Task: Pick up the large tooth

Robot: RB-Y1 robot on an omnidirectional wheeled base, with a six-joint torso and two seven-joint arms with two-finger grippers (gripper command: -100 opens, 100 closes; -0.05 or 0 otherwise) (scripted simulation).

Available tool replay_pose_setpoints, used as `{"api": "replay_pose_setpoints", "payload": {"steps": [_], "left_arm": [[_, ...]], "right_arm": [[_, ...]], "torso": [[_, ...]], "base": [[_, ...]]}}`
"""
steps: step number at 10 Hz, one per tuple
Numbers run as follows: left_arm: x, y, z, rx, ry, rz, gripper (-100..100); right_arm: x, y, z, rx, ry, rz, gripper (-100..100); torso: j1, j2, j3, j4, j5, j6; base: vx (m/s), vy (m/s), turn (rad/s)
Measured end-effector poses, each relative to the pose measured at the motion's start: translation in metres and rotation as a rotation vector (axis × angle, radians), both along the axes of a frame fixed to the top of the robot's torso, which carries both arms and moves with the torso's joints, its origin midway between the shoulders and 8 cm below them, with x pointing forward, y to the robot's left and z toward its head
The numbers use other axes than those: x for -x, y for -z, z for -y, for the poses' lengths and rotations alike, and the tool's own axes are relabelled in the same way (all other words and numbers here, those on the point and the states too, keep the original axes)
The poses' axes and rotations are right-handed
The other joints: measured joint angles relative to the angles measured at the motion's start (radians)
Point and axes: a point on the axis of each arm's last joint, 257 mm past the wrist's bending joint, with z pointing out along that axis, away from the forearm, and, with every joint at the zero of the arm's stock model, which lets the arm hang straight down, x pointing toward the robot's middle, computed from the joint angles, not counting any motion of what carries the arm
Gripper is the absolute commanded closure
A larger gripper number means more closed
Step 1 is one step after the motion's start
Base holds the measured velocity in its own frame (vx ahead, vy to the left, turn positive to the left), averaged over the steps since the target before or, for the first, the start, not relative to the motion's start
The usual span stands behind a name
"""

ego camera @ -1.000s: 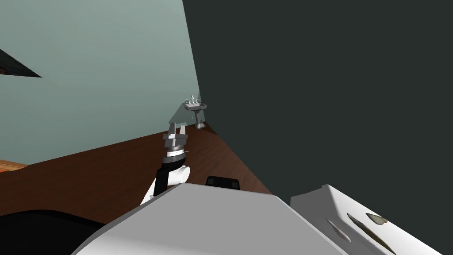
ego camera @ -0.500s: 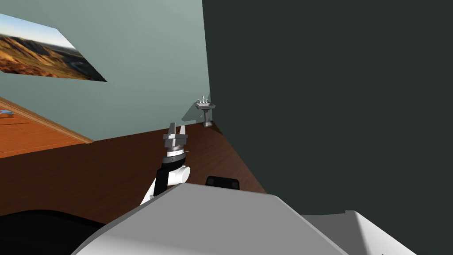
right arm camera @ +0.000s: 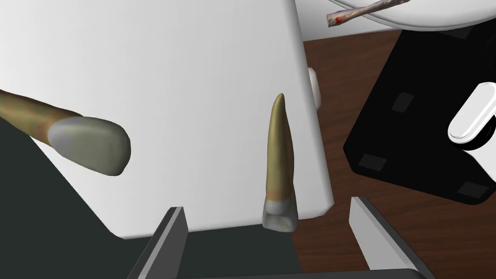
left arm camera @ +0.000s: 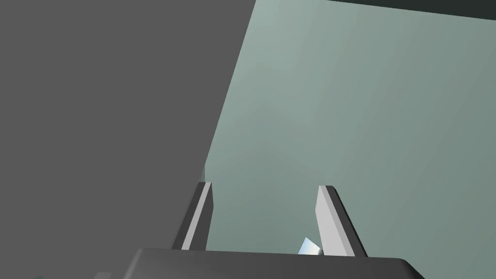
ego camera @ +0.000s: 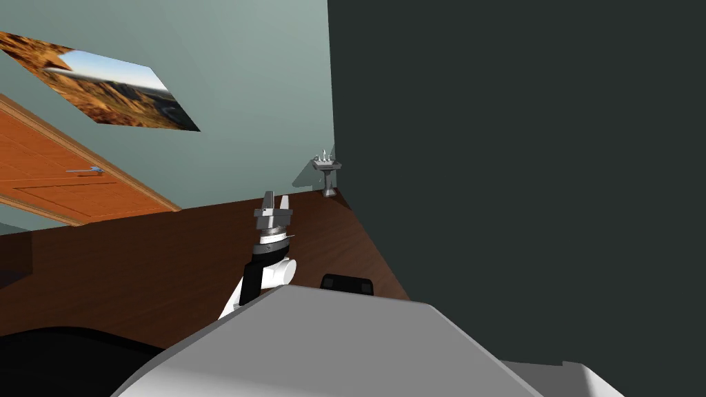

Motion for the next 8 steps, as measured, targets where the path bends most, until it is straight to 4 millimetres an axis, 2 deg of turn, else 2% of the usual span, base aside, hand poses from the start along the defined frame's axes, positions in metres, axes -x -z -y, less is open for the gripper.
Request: {"api": "replay_pose_setpoints", "payload": {"steps": [8], "left_arm": [[0.0,0.0,0.0,0.0,0.0,0.0,0]], "right_arm": [[0.019,0.015,0.007,0.005,0.096,0.003,-100]], "torso": [[0.002,0.002,0.001,0.001,0.001,0.001]], "base": [[-0.057,0.025,0.105]]}}
